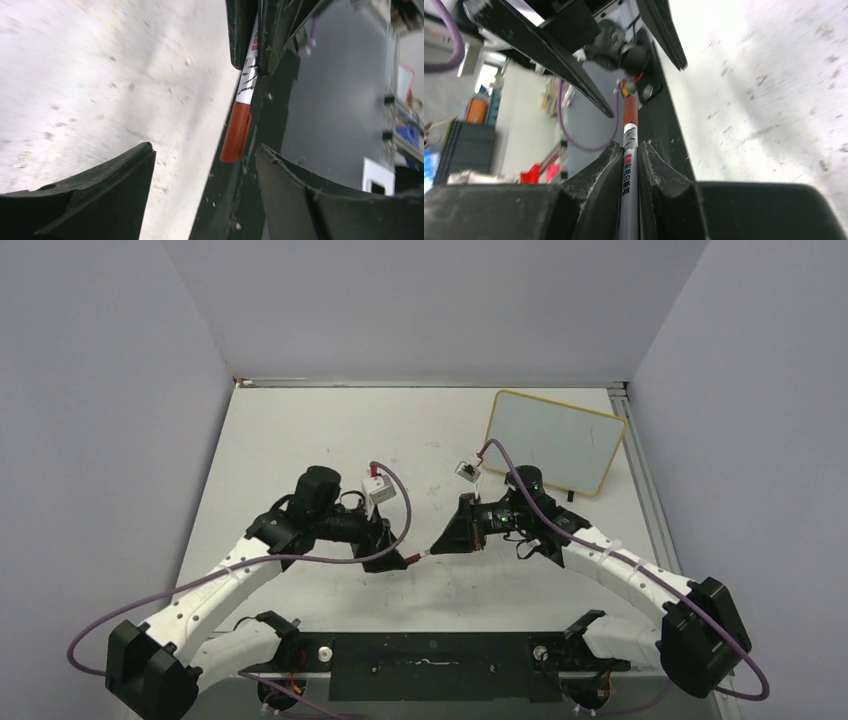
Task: Write a sentence on the whiteboard
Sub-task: Open the whiteboard marker at the center of the board.
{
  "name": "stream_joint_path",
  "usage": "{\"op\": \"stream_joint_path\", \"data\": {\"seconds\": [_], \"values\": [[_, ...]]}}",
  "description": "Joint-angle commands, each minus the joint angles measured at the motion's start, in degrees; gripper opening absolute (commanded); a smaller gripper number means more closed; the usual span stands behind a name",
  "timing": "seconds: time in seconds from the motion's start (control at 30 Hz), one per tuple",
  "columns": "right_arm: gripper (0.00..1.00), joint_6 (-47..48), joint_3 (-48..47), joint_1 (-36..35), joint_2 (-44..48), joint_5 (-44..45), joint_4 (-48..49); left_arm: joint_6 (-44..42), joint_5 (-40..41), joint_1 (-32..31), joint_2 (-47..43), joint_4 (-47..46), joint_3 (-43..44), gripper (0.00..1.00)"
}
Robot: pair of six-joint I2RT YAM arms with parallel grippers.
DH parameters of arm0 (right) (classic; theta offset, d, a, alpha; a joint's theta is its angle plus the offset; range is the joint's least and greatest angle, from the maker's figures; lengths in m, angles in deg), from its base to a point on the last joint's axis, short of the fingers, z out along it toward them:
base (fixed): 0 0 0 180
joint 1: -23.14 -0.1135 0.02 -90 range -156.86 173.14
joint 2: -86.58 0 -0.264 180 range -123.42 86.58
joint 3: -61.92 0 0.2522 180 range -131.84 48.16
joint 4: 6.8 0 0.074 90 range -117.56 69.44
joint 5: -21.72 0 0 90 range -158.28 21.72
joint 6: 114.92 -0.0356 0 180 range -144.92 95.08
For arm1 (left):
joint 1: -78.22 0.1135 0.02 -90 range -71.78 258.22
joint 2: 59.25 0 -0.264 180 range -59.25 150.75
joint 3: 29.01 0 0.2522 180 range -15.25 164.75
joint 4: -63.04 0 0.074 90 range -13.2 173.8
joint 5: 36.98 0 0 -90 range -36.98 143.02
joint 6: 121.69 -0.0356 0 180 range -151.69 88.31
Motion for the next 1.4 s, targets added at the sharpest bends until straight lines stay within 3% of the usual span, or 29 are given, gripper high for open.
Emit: {"op": "stream_joint_path", "data": {"seconds": [0.0,0.17,0.33,0.67,0.83,1.17,1.27,1.37], "values": [[0.05,-9.8,5.3,1.0,7.3,12.4,20.8,14.2,1.3,5.2,-9.3,-18.2,-3.6,0.74],[0.05,-11.8,8.4,0.1,12.2,22.6,31.2,35.3,6.0,6.3,-14.6,-46.8,-13.8,0.77],[0.05,-14.3,10.0,0.0,13.4,27.7,40.9,49.8,12.0,6.2,-15.9,-64.1,-19.2,0.77],[0.05,-17.7,8.6,-0.8,9.7,24.4,46.7,59.4,16.4,4.0,-13.3,-74.8,-19.0,0.77],[0.05,-17.5,8.4,-1.4,9.4,24.0,47.1,60.5,17.6,2.4,-10.7,-74.0,-18.3,0.75],[0.05,-14.8,8.2,-2.1,9.5,24.3,42.8,62.9,22.0,0.5,-9.0,-77.5,-18.9,0.44],[0.05,-14.1,7.9,-2.3,9.6,24.3,41.6,63.2,22.7,0.5,-8.8,-77.1,-18.9,0.39],[0.05,-13.4,7.7,-2.6,9.9,24.5,40.8,63.9,22.9,0.5,-8.3,-77.3,-19.0,0.22]]}}
